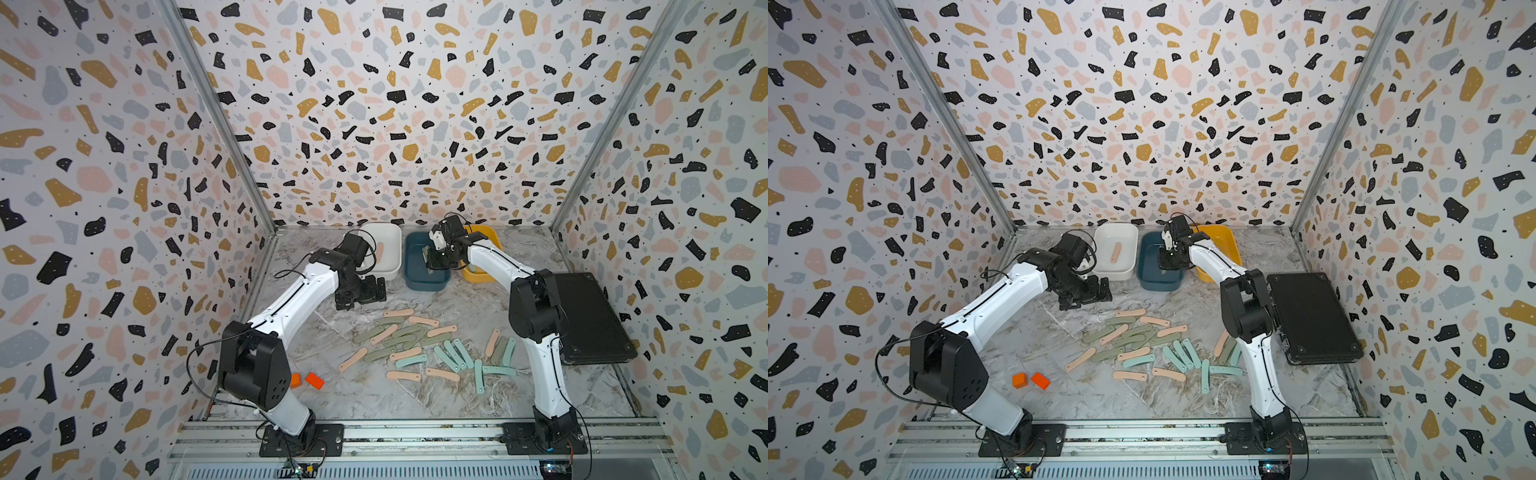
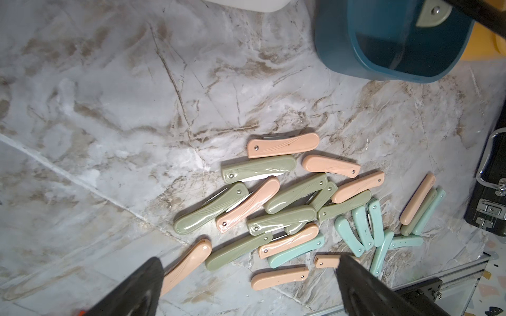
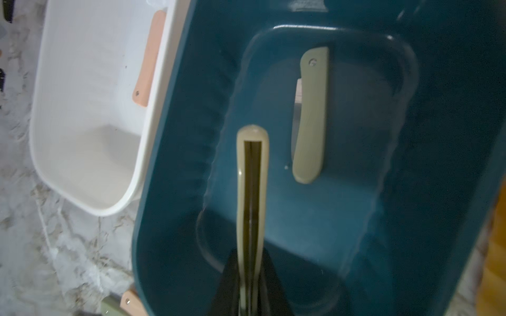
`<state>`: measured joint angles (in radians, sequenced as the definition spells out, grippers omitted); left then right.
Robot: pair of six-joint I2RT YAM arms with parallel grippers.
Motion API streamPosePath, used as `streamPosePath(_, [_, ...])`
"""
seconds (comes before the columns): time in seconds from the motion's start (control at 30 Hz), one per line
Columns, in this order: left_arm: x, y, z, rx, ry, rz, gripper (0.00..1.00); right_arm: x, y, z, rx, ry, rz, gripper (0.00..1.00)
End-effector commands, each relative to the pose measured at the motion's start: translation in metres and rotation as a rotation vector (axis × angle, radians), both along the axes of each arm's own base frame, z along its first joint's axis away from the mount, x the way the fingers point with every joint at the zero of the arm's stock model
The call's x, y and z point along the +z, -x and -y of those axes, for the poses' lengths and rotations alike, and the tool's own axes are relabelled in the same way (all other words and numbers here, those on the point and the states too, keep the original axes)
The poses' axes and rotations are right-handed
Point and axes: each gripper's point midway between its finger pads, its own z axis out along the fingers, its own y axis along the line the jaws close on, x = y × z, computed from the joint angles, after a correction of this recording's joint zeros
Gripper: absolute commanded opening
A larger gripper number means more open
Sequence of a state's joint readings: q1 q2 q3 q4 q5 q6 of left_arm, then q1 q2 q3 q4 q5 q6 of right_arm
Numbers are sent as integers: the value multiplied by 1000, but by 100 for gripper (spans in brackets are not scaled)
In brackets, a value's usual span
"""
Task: Place the fruit knives into the storage box by color
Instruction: Place the fruit knife in the storage box.
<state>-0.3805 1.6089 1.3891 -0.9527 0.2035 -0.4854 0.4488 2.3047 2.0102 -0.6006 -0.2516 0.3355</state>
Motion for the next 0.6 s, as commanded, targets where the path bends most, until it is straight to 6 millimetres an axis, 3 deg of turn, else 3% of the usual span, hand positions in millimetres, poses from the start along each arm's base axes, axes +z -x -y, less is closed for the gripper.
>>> streamPosePath(0.0, [-9, 6, -1, -20, 0, -21, 99, 0, -9, 8, 16, 79, 18, 4])
streamPosePath(0.23, [-25, 20, 2, -45, 27, -74, 99, -13, -35, 5, 30, 129, 65, 9])
streamPosePath(0.4, [-41, 31, -12, -45, -41, -108, 99, -17, -45, 3, 34, 143, 83, 22])
streamPosePath(0.57, [-58, 46, -26, -25, -93, -150, 99, 2, -46, 5, 32, 147, 111, 37])
